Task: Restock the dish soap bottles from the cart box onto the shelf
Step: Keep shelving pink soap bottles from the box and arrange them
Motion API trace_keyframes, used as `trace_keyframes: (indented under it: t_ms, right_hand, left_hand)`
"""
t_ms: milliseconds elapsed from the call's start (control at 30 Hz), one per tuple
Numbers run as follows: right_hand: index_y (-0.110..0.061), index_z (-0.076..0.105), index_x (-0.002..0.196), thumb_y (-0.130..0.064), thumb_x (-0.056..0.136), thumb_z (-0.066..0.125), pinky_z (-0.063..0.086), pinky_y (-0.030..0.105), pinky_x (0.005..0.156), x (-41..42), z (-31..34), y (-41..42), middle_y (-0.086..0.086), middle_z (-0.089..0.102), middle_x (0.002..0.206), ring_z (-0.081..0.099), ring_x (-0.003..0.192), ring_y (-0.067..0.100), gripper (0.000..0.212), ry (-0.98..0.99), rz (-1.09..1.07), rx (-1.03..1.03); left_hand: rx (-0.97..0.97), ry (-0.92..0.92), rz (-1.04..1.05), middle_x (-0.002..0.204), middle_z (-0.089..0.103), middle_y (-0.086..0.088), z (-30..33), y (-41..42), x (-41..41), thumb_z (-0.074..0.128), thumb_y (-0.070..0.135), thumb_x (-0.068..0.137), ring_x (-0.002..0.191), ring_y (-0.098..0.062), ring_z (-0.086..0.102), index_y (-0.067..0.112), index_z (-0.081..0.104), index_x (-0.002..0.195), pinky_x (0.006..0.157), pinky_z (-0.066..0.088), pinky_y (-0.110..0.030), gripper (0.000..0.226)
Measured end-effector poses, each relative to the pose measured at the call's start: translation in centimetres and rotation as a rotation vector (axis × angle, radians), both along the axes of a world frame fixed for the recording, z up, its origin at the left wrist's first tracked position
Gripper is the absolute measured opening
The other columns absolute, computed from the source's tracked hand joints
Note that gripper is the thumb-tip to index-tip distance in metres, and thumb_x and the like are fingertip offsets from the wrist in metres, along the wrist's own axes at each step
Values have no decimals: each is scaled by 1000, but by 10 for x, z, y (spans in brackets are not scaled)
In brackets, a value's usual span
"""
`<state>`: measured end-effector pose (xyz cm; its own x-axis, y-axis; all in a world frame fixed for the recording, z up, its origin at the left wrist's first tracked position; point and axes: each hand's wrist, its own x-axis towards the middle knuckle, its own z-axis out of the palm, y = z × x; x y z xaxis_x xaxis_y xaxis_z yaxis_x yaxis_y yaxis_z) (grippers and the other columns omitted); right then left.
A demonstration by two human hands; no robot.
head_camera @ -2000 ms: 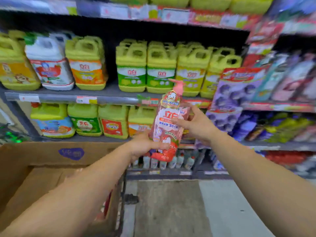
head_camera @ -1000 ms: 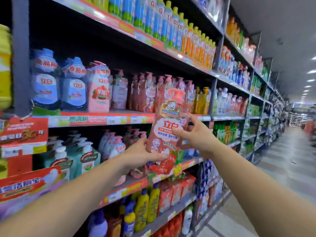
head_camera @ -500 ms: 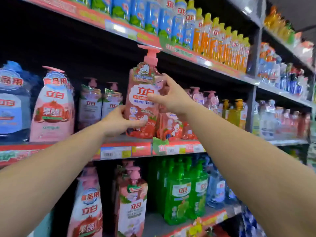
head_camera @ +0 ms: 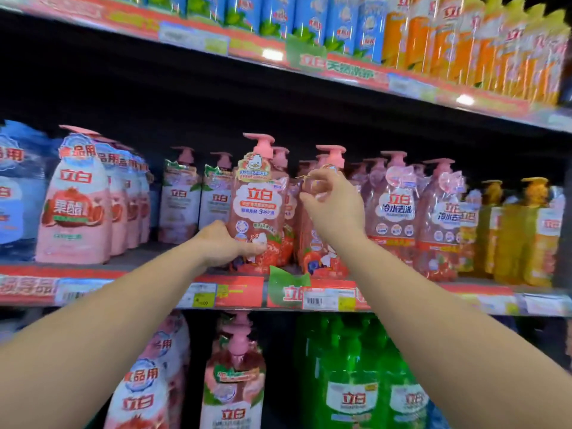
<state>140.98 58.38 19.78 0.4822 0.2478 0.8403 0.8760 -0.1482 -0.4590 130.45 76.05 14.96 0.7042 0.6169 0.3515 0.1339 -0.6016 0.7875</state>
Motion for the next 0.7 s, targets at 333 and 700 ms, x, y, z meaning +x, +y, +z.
trace_keyframes:
  t_ms: [333,700]
  right_hand:
    - [-19,32,146,-60,56,83,48,43,101,59,-72,-21,-1,59,133,57,119,22,112,441,34,-127]
    - [-21,34,141,-55,69,79,52,43,92,65,-66,-34,-3,59,125,59,108,20,91,414,65,-196]
  left_hand:
    - [51,37,-26,103,74,3,0,-21,15,83,53,65,96,-16,67,17,72,106,94,51,-37,55]
    - [-3,26,-81,108,68,9,-3,-35,28,79,40,79,102,-13,62,20,62,110,90,45,-31,41]
